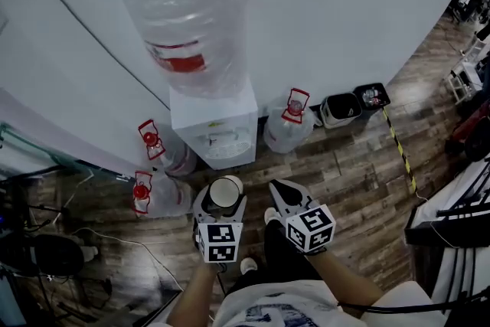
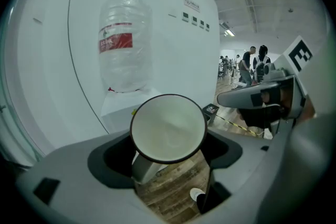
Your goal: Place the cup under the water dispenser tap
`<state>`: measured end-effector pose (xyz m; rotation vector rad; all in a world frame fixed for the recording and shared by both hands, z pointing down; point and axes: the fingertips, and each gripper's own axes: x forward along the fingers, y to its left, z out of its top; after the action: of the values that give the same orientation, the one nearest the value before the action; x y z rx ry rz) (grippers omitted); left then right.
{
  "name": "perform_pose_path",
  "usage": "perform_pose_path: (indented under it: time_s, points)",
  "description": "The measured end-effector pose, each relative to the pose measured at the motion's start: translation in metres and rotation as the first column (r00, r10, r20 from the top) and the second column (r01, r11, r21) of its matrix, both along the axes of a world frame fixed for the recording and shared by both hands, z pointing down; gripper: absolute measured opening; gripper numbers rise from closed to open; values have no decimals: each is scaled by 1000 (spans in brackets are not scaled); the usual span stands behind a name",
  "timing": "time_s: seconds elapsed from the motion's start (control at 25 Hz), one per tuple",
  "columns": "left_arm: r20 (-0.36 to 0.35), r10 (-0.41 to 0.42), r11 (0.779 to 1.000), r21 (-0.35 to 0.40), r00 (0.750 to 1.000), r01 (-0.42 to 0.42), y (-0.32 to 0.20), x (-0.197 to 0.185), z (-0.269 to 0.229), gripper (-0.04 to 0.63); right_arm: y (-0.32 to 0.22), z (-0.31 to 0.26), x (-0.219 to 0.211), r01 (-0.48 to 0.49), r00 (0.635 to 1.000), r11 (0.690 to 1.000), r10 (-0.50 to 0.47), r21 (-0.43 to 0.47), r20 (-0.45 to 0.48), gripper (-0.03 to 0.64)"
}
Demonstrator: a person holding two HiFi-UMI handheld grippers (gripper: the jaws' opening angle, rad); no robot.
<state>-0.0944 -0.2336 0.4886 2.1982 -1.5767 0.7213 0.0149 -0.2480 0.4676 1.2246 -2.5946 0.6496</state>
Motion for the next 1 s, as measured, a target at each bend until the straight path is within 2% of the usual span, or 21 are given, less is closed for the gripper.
perform_pose_path:
  time_s: [0.36,1.0]
  points:
    - [0,-22,998,-59,1000,22,-65,-2,99,426,-56,91,-3,28,999,998,-30,-57,-32,20]
    - [40,16,997,-73,999,-13,-143,-3,261,426,-128,253,-13,-36,998,999,35,-16,-44,20]
